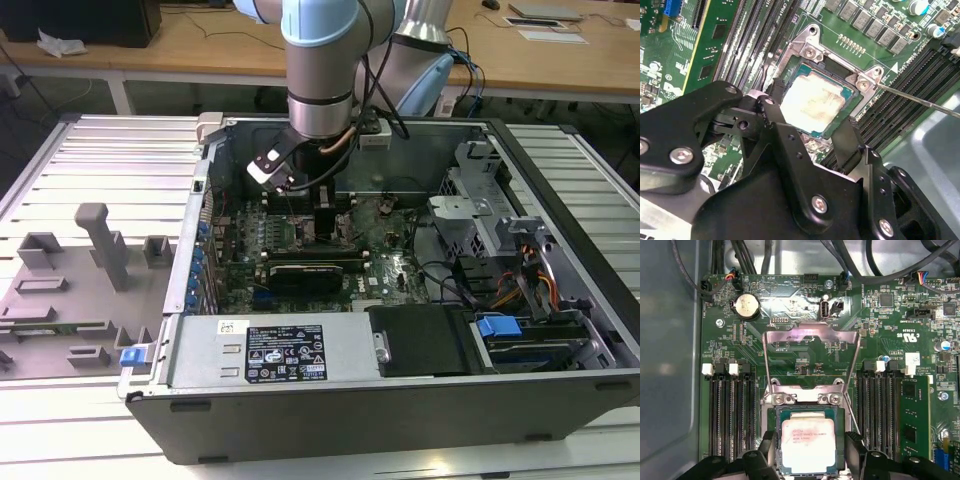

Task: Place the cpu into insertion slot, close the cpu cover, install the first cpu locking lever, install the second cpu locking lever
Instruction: 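Place the cpu into insertion slot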

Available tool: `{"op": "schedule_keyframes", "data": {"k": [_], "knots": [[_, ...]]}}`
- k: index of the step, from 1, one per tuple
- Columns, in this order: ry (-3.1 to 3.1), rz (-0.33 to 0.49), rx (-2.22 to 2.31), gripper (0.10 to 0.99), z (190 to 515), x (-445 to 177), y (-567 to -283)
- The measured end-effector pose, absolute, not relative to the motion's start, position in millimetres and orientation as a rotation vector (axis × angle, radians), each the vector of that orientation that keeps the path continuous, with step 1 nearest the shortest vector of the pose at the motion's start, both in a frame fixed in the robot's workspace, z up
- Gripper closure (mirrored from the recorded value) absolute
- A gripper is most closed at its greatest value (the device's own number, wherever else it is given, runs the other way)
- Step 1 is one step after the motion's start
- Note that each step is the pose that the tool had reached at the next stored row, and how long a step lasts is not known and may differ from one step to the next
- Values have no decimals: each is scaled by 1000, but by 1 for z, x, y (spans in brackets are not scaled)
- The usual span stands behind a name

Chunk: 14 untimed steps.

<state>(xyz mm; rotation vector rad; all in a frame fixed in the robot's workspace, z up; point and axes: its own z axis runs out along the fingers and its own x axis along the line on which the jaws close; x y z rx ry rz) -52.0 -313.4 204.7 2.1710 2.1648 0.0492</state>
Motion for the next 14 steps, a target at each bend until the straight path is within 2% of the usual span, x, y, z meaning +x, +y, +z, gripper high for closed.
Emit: {"op": "schedule_keyframes", "data": {"k": [11,12,14], "knots": [[2165,49,2171,439,201,-52,-313],[2165,49,2171,514,201,-52,-313],[2165,49,2171,514,201,-52,-313]]}}
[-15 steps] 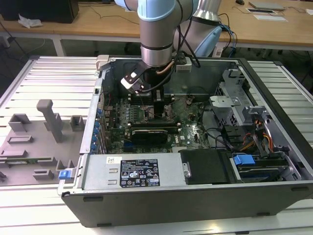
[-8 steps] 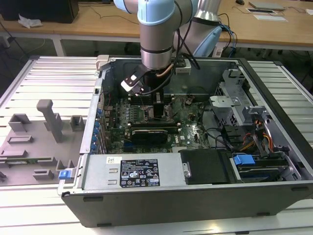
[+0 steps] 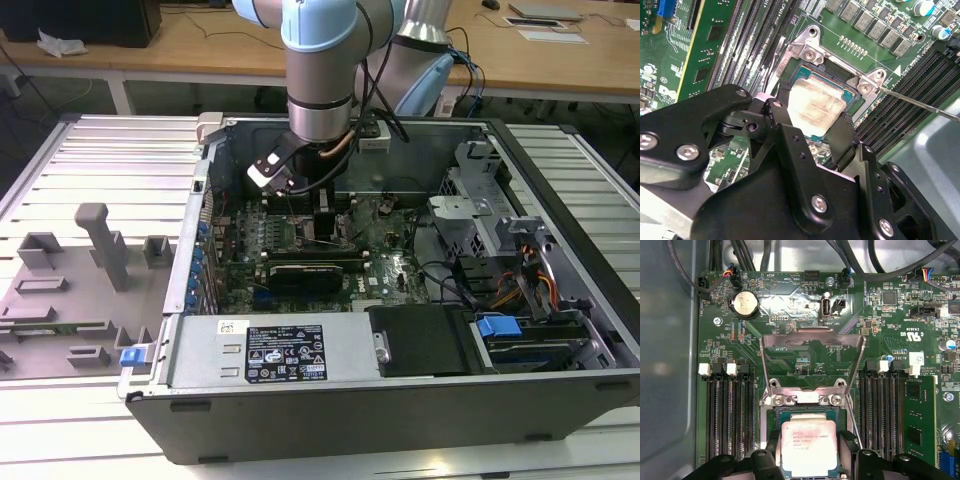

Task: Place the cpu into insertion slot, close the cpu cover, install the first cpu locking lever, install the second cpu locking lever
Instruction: 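Place the cpu into insertion slot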

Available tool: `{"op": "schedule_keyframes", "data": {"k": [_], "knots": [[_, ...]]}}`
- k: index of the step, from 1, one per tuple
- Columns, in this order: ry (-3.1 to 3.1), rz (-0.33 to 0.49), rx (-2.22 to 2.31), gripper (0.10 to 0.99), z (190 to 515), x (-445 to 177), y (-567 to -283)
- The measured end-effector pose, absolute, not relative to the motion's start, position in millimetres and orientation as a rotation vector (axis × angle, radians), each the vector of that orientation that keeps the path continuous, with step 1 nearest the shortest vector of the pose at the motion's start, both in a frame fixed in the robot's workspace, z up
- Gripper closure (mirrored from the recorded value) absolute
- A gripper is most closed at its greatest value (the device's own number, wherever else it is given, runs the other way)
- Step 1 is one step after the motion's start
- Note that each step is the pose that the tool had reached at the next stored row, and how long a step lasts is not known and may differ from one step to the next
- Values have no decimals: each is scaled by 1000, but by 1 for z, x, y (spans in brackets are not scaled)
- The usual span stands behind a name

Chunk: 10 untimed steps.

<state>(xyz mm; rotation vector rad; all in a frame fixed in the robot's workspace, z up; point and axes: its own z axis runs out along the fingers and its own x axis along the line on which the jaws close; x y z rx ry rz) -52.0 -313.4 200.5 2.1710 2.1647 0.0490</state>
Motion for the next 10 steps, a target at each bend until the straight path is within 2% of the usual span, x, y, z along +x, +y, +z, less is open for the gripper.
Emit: {"op": "schedule_keyframes", "data": {"k": [10], "knots": [[2165,49,2171,529,201,-52,-313]]}}
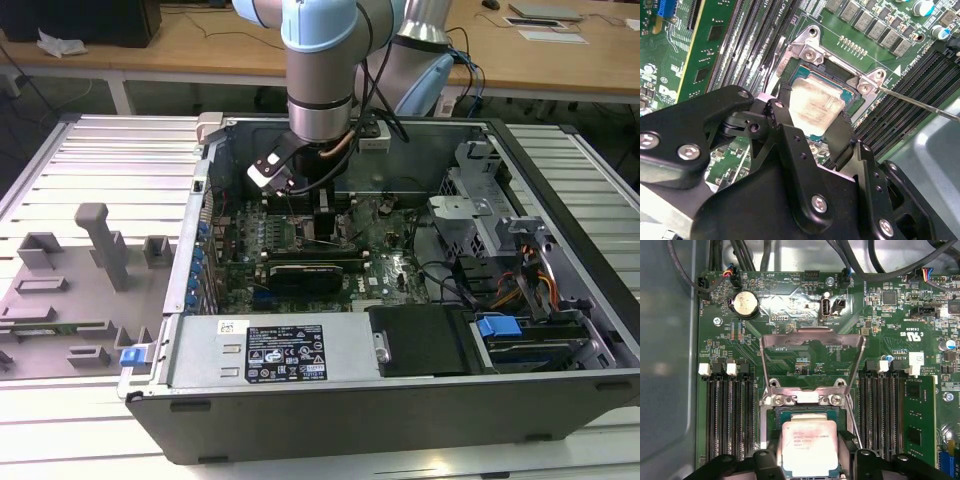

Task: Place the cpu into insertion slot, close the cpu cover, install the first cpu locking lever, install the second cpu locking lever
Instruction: 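Place the cpu into insertion slot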

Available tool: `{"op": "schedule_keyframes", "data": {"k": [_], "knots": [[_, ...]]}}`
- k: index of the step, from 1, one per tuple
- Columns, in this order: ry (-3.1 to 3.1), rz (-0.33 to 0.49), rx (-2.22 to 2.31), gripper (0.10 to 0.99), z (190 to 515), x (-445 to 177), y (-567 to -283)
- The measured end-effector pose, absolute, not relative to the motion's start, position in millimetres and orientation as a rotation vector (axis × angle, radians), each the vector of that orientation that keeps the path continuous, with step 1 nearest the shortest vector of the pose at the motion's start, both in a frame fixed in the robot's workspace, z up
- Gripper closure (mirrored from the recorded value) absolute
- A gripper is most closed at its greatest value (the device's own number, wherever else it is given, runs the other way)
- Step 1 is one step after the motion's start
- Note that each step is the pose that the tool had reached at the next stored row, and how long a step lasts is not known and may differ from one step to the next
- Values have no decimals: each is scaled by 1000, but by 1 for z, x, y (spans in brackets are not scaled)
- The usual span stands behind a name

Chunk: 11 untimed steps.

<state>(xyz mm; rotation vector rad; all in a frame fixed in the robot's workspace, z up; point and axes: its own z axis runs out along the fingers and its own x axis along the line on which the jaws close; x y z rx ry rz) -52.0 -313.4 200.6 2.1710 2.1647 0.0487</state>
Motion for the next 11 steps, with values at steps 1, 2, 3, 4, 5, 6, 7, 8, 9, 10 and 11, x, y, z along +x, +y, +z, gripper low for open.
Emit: {"op": "schedule_keyframes", "data": {"k": [1,2,3,4,5,6,7,8,9,10,11], "knots": [[2165,49,2171,557,201,-52,-313],[2165,49,2171,557,201,-52,-313],[2165,49,2171,557,201,-52,-313],[2165,50,2171,557,201,-52,-313],[2165,51,2172,557,201,-52,-313],[2166,53,2173,557,201,-52,-313],[2166,53,2173,557,201,-52,-313],[2166,53,2173,557,201,-52,-313],[2166,53,2174,557,201,-52,-313],[2157,52,2182,557,201,-52,-313],[2152,52,2186,557,201,-52,-313]]}}
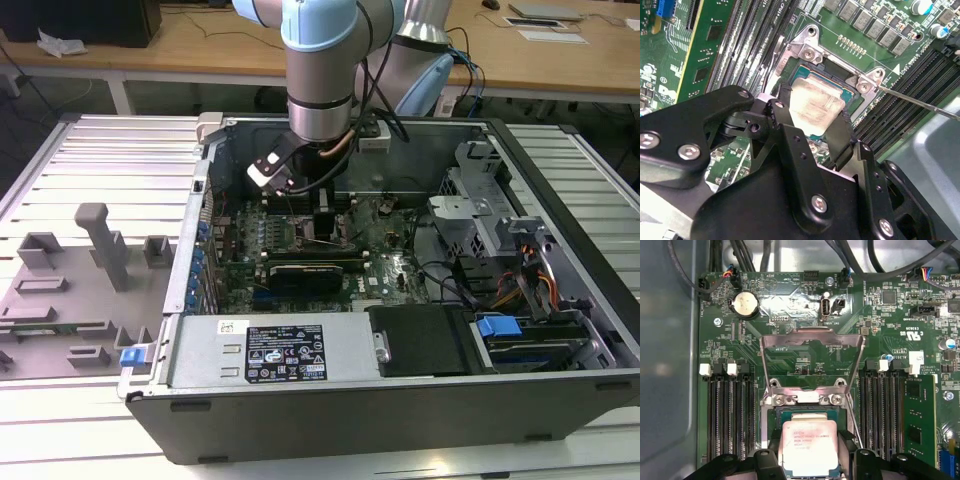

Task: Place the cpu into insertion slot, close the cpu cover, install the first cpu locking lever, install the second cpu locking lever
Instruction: 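Place the cpu into insertion slot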

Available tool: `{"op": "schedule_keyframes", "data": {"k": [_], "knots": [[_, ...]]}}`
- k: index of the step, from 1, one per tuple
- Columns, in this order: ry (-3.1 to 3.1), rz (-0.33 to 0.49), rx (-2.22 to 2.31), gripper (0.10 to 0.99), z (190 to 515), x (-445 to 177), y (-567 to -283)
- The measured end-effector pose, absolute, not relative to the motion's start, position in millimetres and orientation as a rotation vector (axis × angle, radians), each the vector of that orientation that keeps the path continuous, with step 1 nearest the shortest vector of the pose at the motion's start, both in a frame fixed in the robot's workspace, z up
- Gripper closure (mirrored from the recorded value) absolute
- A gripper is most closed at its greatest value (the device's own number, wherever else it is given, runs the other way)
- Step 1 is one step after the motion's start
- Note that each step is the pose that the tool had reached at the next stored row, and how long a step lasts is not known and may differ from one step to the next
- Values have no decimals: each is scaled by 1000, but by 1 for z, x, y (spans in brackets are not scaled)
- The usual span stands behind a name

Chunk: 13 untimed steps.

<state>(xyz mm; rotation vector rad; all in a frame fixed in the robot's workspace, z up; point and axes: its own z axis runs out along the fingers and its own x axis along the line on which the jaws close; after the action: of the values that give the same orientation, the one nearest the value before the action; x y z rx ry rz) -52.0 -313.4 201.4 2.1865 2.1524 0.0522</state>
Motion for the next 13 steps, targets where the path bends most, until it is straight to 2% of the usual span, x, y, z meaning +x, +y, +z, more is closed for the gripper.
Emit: {"op": "schedule_keyframes", "data": {"k": [13], "knots": [[2137,52,2202,557,200,-52,-313]]}}
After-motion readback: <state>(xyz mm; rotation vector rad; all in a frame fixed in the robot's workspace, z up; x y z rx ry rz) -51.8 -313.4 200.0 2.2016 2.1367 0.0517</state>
